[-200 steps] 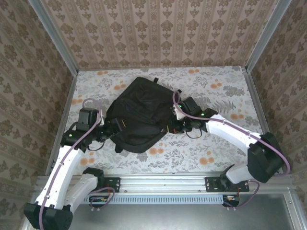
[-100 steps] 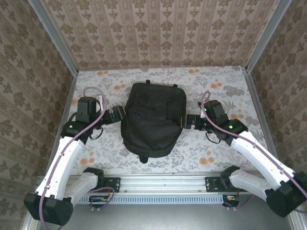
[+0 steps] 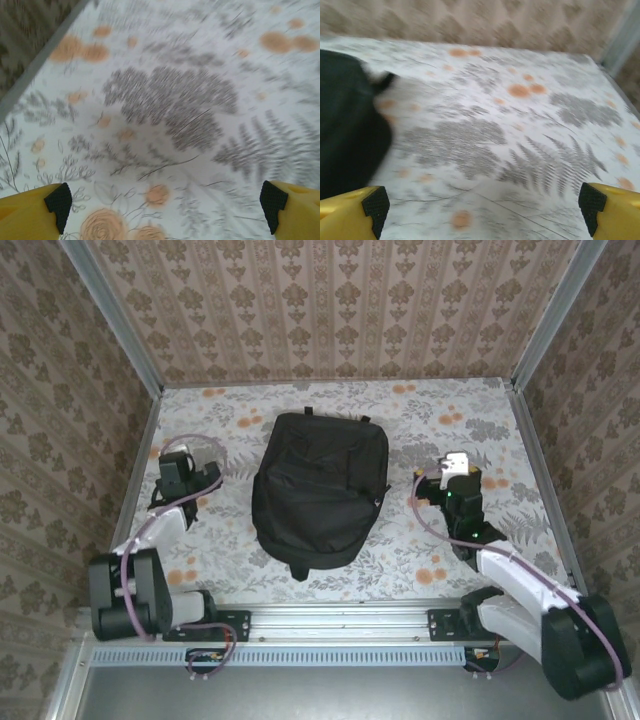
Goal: Pack the student bag
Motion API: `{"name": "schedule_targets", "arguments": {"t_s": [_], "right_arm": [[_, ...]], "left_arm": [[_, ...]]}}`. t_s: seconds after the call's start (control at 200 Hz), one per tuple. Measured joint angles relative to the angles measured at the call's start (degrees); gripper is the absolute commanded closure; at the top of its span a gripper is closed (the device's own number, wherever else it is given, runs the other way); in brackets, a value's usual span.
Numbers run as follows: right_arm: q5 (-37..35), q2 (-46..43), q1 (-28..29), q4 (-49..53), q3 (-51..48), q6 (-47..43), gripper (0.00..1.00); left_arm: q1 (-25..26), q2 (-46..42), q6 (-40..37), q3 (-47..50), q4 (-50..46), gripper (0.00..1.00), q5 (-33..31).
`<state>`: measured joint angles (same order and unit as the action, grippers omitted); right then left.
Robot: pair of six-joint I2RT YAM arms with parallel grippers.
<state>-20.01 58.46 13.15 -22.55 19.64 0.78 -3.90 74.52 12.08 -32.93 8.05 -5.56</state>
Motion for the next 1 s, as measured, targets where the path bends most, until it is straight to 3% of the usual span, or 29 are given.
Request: {"name": "schedule_targets", "arguments": {"t_s": [0.125, 0.275, 0.495, 0.61, 1.0], "right_arm": [[0.5, 11.7, -6.6, -16.9, -4.6, 0.7, 0.00], [4.2, 28.9, -10.5, -32.5, -5.9, 1.1, 0.00], [8.9, 30.0, -11.0, -28.7, 2.6, 1.2, 0.00], [9.4, 29.8, -11.2, -28.3, 3.1, 1.2, 0.00], [9.3, 29.8, -11.2, -28.2, 3.1, 2.0, 0.00]], "left_arm": [[-1.2, 3.6, 0.1, 4.9, 9.8, 0.00, 1.9], [-0.5, 5.0, -2.1, 6.1, 15.3, 0.00, 3.1], [7.8, 8.8, -10.8, 3.9, 23.1, 0.00, 0.0], [6.3, 12.4, -12.1, 8.2, 33.9, 0.00, 0.1], [5.4, 13.9, -13.2, 10.3, 38.5, 0.00, 0.6]]}}
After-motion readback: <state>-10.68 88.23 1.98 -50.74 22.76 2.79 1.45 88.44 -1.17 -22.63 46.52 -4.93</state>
